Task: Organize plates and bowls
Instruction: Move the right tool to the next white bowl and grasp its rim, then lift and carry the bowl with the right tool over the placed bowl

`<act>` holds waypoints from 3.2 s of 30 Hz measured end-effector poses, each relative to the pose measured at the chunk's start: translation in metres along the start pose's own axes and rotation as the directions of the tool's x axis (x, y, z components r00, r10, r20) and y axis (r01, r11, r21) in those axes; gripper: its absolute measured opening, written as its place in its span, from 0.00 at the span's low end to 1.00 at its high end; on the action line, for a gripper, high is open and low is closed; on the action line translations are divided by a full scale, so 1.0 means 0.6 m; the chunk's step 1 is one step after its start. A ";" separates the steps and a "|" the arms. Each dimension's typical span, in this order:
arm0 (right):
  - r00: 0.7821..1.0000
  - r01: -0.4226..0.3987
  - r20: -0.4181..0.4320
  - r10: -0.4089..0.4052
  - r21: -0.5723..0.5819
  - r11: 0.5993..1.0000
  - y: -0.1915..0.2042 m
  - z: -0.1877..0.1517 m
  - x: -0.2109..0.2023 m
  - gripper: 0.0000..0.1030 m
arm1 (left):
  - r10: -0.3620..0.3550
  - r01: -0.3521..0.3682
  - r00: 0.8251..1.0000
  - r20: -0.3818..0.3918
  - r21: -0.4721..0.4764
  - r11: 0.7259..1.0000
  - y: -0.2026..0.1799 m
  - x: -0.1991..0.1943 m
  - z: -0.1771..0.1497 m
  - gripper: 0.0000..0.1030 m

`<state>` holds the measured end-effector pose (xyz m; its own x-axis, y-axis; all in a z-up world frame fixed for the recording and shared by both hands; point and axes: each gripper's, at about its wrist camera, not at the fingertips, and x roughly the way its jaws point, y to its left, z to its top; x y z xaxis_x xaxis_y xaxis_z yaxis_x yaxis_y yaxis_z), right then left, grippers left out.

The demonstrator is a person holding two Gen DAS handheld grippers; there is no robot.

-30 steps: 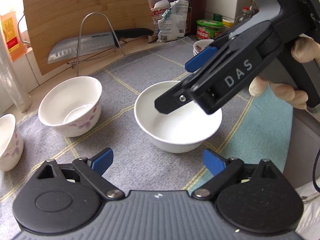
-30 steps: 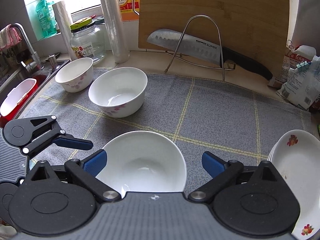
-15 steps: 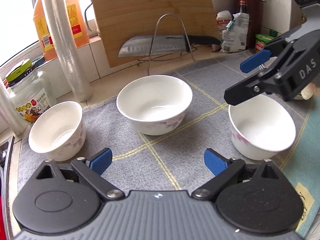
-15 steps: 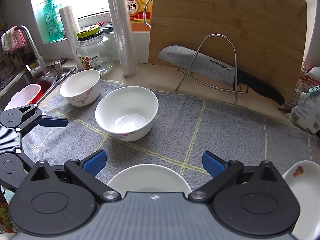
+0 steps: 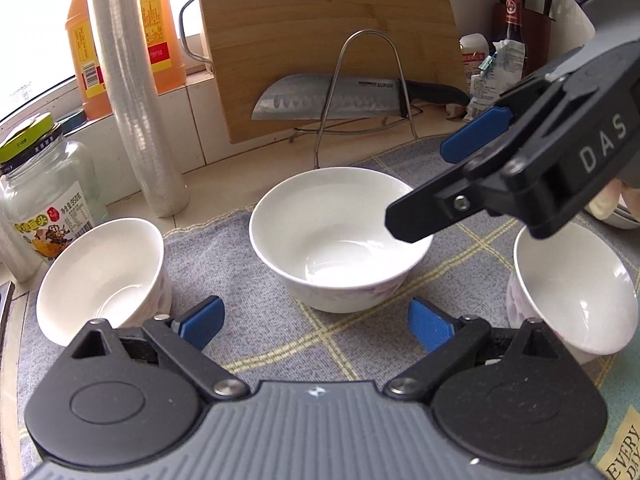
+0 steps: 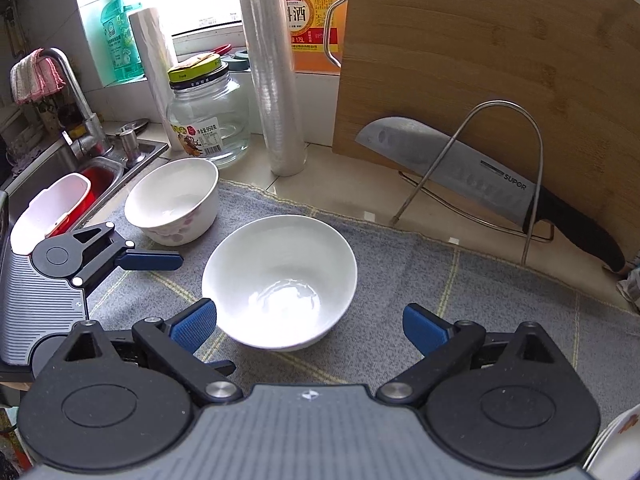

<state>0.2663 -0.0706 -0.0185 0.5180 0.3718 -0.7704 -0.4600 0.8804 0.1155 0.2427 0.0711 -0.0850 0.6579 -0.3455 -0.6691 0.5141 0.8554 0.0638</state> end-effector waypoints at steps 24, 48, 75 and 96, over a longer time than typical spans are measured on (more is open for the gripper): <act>0.996 -0.044 -0.076 0.041 -0.034 0.998 -0.011 0.032 0.082 0.76 | -0.074 0.074 0.997 -0.003 0.068 0.995 0.005 0.039 0.025 0.92; 0.996 -0.056 -0.073 0.053 -0.034 0.998 -0.011 0.033 0.074 0.64 | -0.113 0.115 0.993 -0.024 0.091 0.989 -0.002 0.025 0.029 0.82; 1.000 -0.008 0.005 0.008 -0.020 1.000 0.008 -0.042 -0.113 0.64 | -0.206 0.204 0.979 -0.007 0.169 0.964 -0.102 -0.107 0.047 0.82; 0.998 0.066 -0.025 -0.064 0.090 0.994 -0.027 -0.140 -0.140 0.65 | -0.277 0.285 0.959 -0.068 0.181 0.941 -0.183 -0.076 0.019 0.82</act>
<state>0.1695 -0.1410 -0.0084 0.5285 0.3072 -0.7914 -0.3583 0.9259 0.1201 0.1627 -0.0117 -0.0530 0.4509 -0.5414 -0.7096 0.7706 0.6373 0.0035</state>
